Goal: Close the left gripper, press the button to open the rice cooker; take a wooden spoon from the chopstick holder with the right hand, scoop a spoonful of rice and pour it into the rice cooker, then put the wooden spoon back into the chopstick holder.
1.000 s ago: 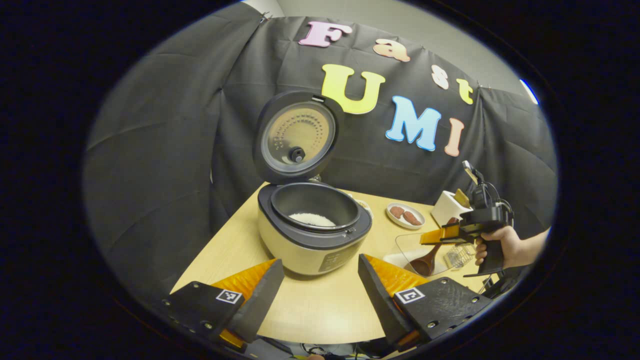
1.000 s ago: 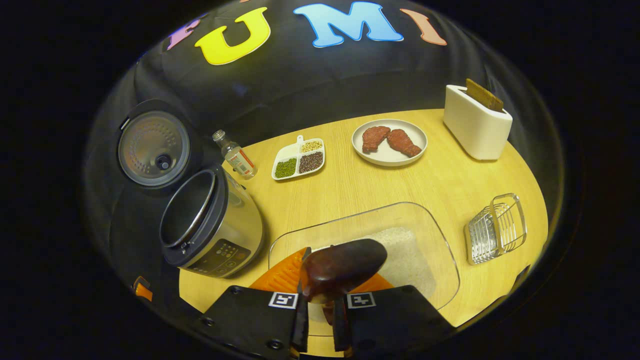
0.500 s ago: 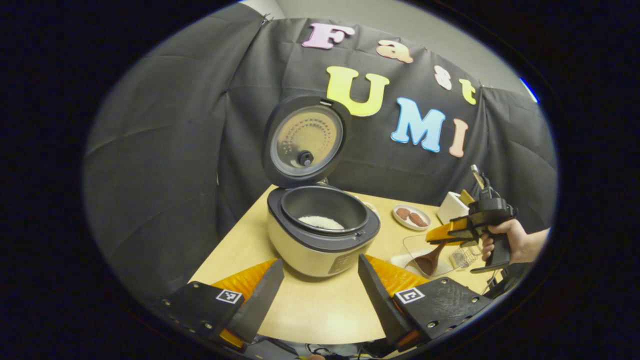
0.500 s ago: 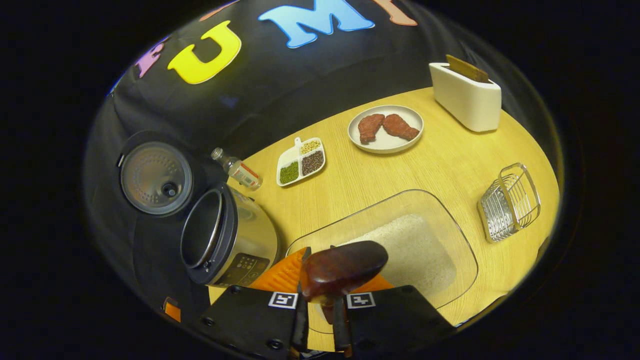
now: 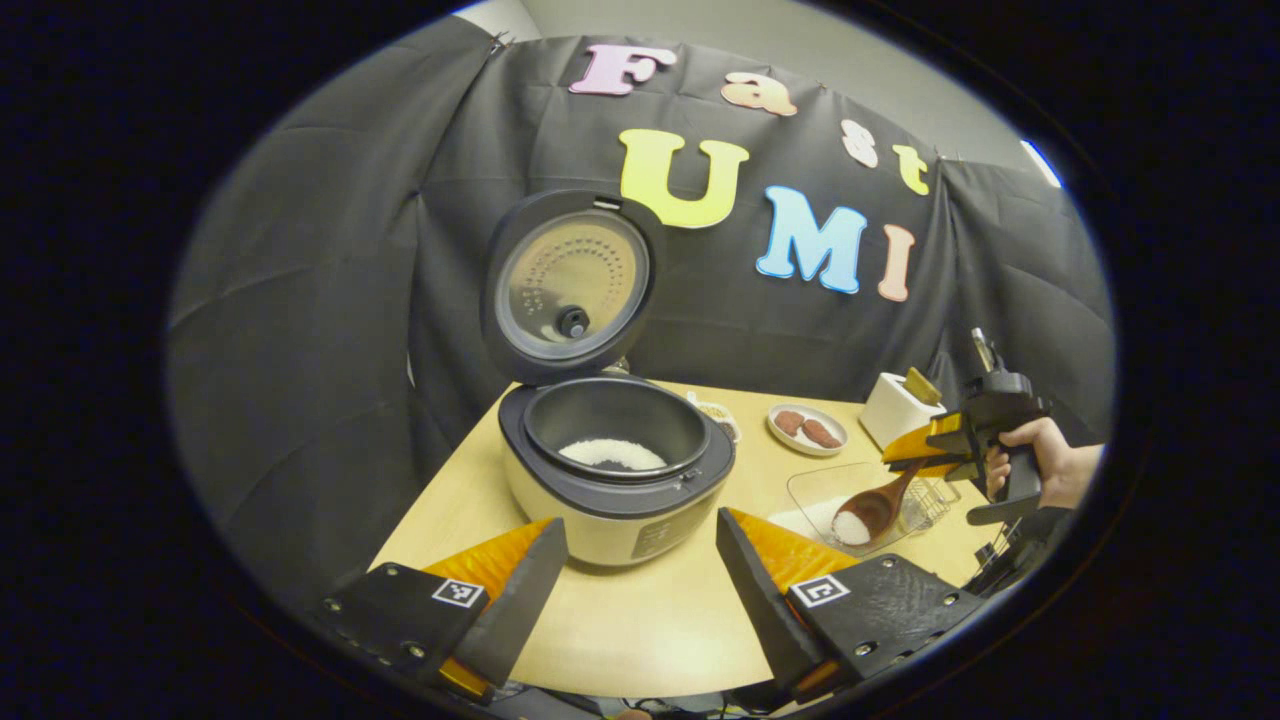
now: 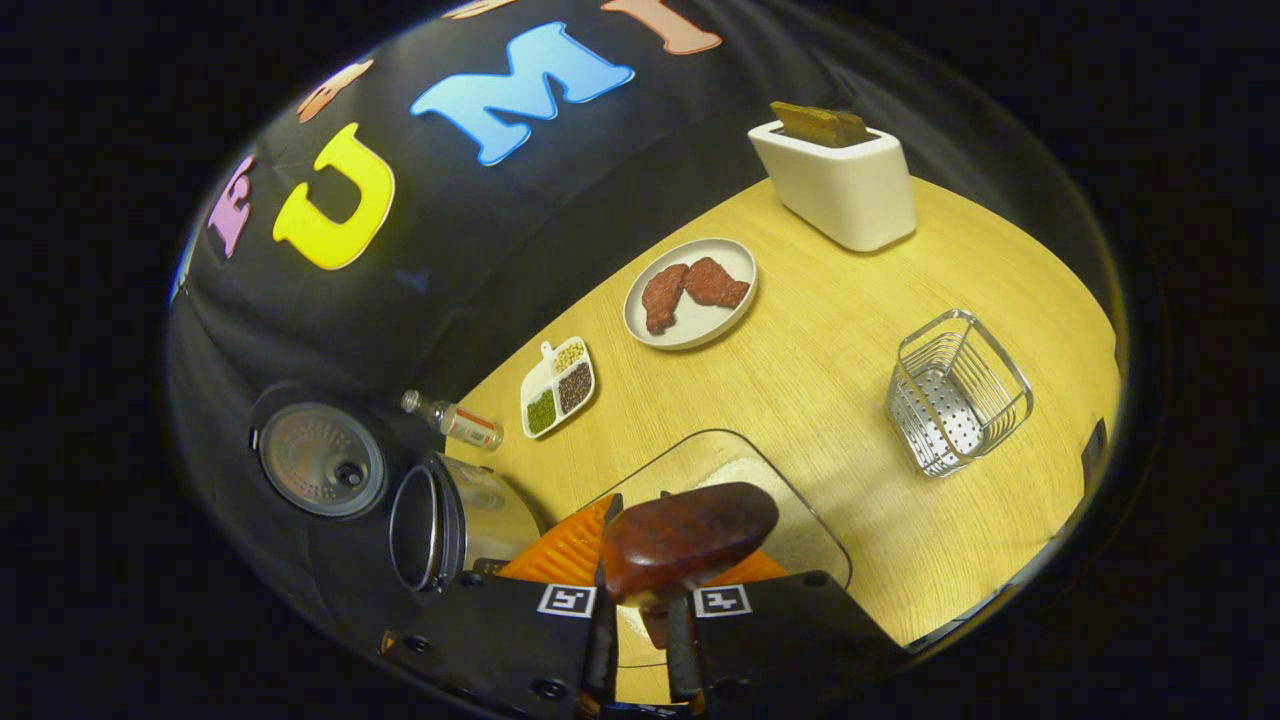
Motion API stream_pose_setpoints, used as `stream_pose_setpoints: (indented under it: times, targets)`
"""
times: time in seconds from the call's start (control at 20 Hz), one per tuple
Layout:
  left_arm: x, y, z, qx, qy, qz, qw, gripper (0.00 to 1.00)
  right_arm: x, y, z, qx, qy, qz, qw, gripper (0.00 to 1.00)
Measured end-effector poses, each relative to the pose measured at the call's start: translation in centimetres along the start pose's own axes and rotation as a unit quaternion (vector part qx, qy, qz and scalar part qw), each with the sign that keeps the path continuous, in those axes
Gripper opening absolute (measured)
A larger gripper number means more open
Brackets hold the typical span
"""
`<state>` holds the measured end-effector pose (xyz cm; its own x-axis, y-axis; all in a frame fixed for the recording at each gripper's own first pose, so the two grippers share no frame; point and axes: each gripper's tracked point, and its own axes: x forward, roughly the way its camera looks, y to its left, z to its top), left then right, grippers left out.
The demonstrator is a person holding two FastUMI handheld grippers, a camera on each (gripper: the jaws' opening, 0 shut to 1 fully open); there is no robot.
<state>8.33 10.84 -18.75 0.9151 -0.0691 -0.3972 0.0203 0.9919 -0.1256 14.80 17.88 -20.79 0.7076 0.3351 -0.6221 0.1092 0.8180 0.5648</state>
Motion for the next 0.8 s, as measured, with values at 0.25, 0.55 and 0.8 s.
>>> stream_pose_setpoints:
  times: [0.25, 0.55, 0.8]
  targets:
    - [0.2, 0.3, -0.4, -0.007, 0.002, 0.005, 1.0, 0.95, -1.6, 0.3, 3.1, 0.061, -0.015, 0.01, 0.998, 0.18]
    - [0.0, 2.2, -0.3, -0.037, -0.001, 0.031, 0.999, 0.95, -3.7, 5.4, 6.9, 0.101, -0.023, 0.067, 0.992, 0.21]
    - [-0.1, 3.8, -0.2, -0.047, -0.009, 0.045, 0.998, 0.95, -2.1, 11.8, 8.2, 0.118, -0.005, 0.129, 0.985, 0.21]
